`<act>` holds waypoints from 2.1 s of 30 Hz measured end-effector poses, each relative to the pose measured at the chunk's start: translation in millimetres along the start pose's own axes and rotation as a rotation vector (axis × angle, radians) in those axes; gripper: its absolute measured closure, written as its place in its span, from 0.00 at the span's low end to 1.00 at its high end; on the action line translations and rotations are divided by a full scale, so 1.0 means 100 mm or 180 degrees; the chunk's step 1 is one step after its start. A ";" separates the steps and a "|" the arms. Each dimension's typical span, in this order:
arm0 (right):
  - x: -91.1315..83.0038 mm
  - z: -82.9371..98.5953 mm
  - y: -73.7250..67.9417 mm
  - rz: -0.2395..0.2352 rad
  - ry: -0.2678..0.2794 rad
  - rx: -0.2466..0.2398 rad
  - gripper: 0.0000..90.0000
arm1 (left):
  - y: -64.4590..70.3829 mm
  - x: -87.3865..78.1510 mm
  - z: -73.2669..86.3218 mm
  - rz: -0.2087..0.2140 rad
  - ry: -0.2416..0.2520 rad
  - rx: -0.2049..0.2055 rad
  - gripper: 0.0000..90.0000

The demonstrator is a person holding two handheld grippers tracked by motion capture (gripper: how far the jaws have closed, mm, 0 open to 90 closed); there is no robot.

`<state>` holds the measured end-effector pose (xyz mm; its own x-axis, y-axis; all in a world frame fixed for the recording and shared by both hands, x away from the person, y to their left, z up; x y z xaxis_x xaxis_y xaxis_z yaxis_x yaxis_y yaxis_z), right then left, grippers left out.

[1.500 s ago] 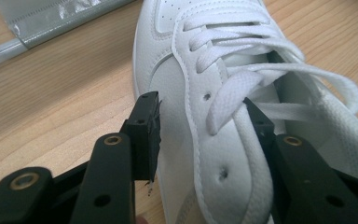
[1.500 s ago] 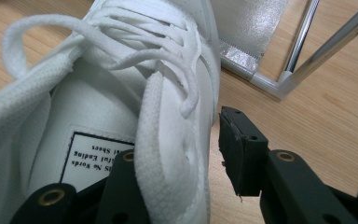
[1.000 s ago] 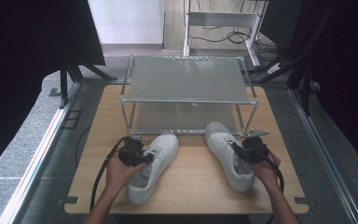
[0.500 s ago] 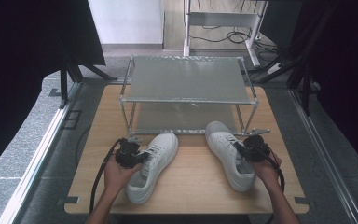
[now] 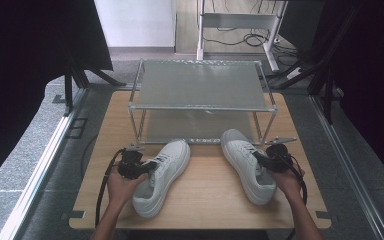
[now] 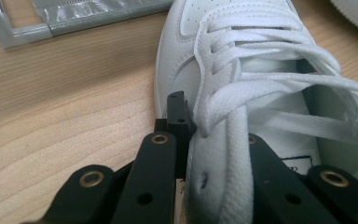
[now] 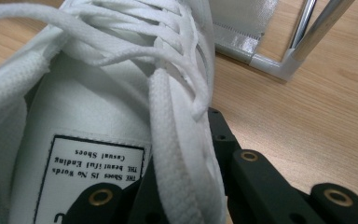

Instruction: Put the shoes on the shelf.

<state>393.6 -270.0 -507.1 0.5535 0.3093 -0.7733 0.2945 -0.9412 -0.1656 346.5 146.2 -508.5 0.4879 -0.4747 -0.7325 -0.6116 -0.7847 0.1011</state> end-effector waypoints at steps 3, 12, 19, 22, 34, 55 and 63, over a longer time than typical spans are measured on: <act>0.00 0.00 0.02 -0.0100 0.0025 0.0080 0.96 | -0.04 -0.01 0.02 0.0066 0.0074 -0.0089 0.94; -0.08 -0.01 0.00 -0.0332 0.0138 0.0139 0.96 | -0.04 -0.08 -0.01 0.0371 0.0326 -0.0247 0.94; -0.24 0.00 0.00 -0.0755 0.0342 0.0427 0.96 | 0.01 -0.24 -0.06 0.0482 0.0578 -0.0283 0.94; -0.31 0.00 -0.01 -0.0906 0.0428 0.0497 0.96 | 0.02 -0.33 -0.08 0.0511 0.0686 -0.0315 0.94; -0.57 -0.03 -0.09 -0.1258 0.0723 0.0636 0.96 | 0.05 -0.63 -0.18 0.0723 0.1135 -0.0376 0.94; -0.95 -0.27 -0.23 -0.1489 0.1124 0.0694 0.96 | 0.17 -0.90 -0.65 0.0817 0.1464 -0.0132 0.94; -1.16 -0.52 -0.31 -0.1591 0.1294 0.0649 0.96 | 0.19 -1.02 -1.00 0.0839 0.1643 -0.0054 0.94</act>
<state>360.8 -269.3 -380.2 0.6497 0.7034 -0.2884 0.4607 -0.6661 -0.5867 346.8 140.0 -364.5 0.5636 -0.7846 -0.2583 -0.7456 -0.6178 0.2497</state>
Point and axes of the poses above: each handheld gripper's, and its own axes: x roughly forward along the jaws, z roughly out of its underside, y roughly to its right, the point moved 6 cm from there along x, roughly forward along the jaws, and after that the axes turned 14 degrees about x, right-handed, at the moved point
